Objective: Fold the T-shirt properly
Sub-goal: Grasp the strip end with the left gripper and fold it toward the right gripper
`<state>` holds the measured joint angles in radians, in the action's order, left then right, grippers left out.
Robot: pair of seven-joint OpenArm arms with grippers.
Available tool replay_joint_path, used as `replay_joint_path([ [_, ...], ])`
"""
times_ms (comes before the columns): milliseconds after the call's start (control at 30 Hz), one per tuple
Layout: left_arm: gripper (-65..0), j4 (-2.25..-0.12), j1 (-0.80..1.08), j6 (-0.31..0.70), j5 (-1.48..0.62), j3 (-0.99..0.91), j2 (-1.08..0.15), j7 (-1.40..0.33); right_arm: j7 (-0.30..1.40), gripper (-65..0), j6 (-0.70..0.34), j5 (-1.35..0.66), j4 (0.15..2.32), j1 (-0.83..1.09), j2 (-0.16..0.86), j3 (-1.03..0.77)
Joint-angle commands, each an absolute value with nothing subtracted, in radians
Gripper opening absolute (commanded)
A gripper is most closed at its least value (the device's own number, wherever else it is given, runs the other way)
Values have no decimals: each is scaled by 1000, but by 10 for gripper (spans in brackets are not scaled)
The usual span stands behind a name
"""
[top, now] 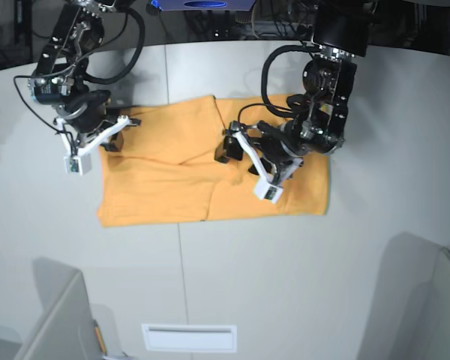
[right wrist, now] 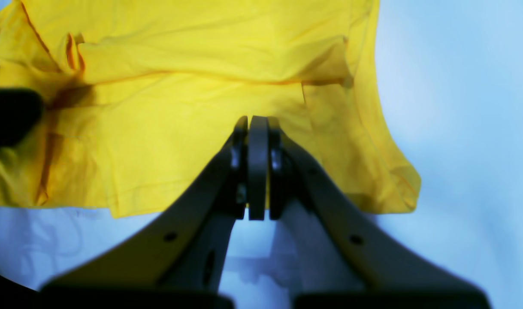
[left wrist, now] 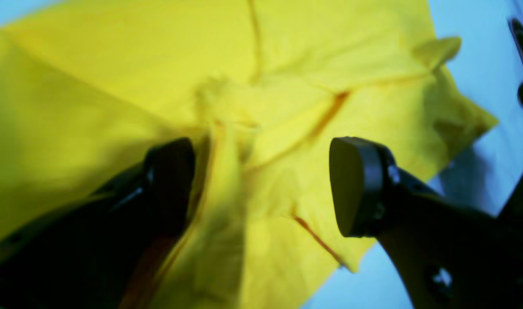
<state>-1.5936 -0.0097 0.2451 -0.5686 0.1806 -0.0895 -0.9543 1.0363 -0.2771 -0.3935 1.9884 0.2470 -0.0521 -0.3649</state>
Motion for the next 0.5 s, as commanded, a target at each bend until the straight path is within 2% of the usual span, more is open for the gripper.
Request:
replay_joint_path([
  [0,-178,-1600,-41,252,-582,197,-77,-937,1018,-650,-278,-407,2002,239,-47,-367],
  [367,-178,-1609,-62,252,-582,217,48,-944,1018,-650,-278,-407,2002,242,-47,-367],
  [467,-179,-1610,-62,252,-578,259,50,-944,1018,-650,-278,-407,2002,240,-47,-367],
])
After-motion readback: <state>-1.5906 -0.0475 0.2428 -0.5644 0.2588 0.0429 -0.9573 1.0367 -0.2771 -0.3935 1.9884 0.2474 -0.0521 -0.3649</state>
